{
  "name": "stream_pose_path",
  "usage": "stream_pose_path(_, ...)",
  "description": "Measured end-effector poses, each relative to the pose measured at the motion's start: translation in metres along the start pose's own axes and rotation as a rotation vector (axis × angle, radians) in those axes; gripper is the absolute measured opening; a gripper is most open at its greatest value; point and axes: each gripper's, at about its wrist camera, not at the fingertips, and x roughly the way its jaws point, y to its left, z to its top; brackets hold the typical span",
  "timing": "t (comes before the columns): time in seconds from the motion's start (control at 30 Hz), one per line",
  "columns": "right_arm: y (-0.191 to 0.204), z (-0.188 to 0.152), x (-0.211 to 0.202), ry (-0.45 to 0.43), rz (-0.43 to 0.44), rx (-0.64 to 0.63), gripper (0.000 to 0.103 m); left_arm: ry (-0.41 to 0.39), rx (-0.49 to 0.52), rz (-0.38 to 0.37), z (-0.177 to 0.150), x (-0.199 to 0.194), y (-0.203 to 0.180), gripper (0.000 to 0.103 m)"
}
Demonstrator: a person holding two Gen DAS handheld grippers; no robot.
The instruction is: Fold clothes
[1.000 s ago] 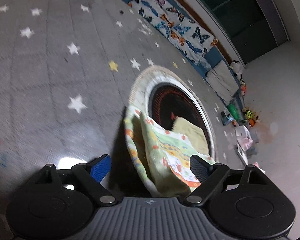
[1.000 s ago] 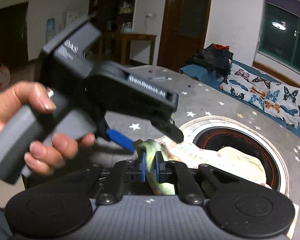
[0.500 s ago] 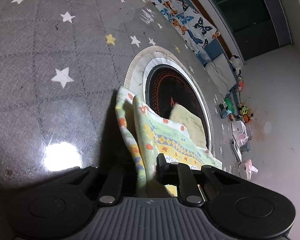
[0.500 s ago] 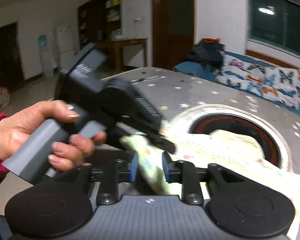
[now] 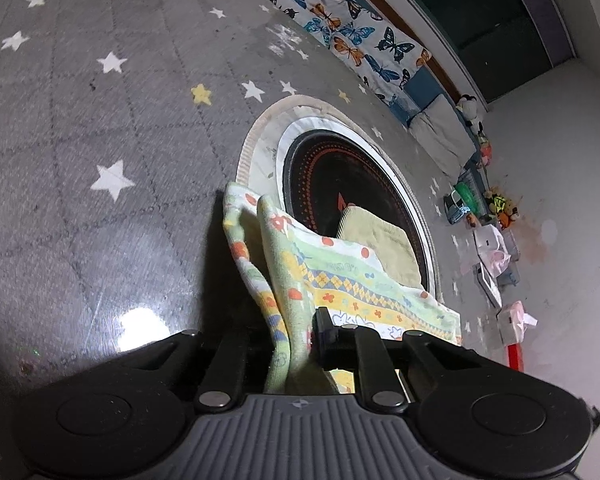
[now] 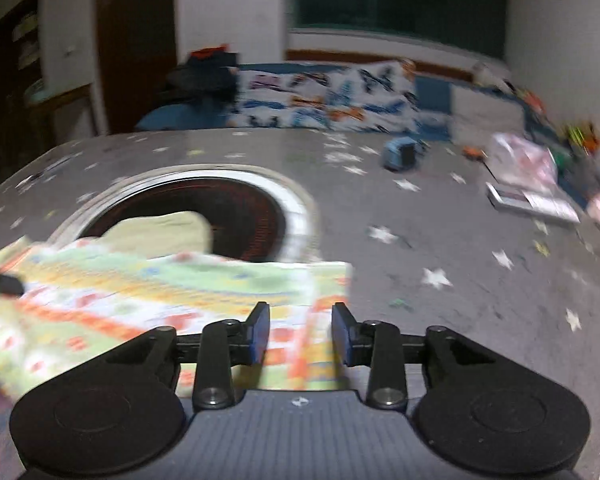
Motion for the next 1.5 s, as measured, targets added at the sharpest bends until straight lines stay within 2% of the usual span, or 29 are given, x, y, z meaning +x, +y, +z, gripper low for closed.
stream_pose_path(0.1,-0.015,0.0,0.009,0.013,0.008,0.057,0.042,-0.001,0.02,0.01,0.0,0.001,-0.002,0.015)
stream_pose_path(0.2,-0.014,-0.001,0.017,0.015,0.029,0.087,0.041,-0.002,0.036,0.018,0.001,0.001,-0.004,0.015)
stream_pose_path(0.27,-0.008,-0.001,0.021,0.01,0.039,0.086,0.034,-0.006,0.05,0.027,0.002,0.002,-0.006,0.015)
stream_pose_path(0.3,-0.006,-0.002,0.019,0.007,0.046,0.085,0.021,-0.01,0.058,0.031,0.002,0.001,-0.008,0.015)
stream_pose_path(0.33,-0.004,-0.001,0.018,0.005,0.052,0.088,0.014,-0.013,0.067,0.033,0.002,0.001,-0.01,0.014)
stream_pose_path(0.43,-0.001,0.0,0.011,-0.015,0.055,0.101,0.008,-0.028,0.113,0.039,0.002,-0.002,-0.019,0.011)
stream_pose_path(0.63,-0.009,0.008,-0.022,-0.098,0.052,0.126,0.006,-0.046,0.226,0.003,0.009,-0.005,-0.056,0.01)
stream_pose_path(0.77,-0.029,0.016,-0.044,-0.137,-0.012,0.127,0.006,-0.046,0.328,-0.024,0.009,0.007,-0.096,0.01)
stream_pose_path(1.03,-0.078,0.027,-0.079,-0.194,-0.164,0.14,0.006,0.029,0.461,-0.099,0.0,0.055,-0.171,0.01)
stream_pose_path(1.3,-0.132,0.018,-0.087,-0.171,-0.292,0.189,0.006,0.121,0.551,-0.105,-0.022,0.114,-0.221,0.01)
stream_pose_path(1.5,-0.156,-0.001,-0.082,-0.125,-0.338,0.221,0.006,0.18,0.592,-0.086,-0.038,0.141,-0.233,0.01)
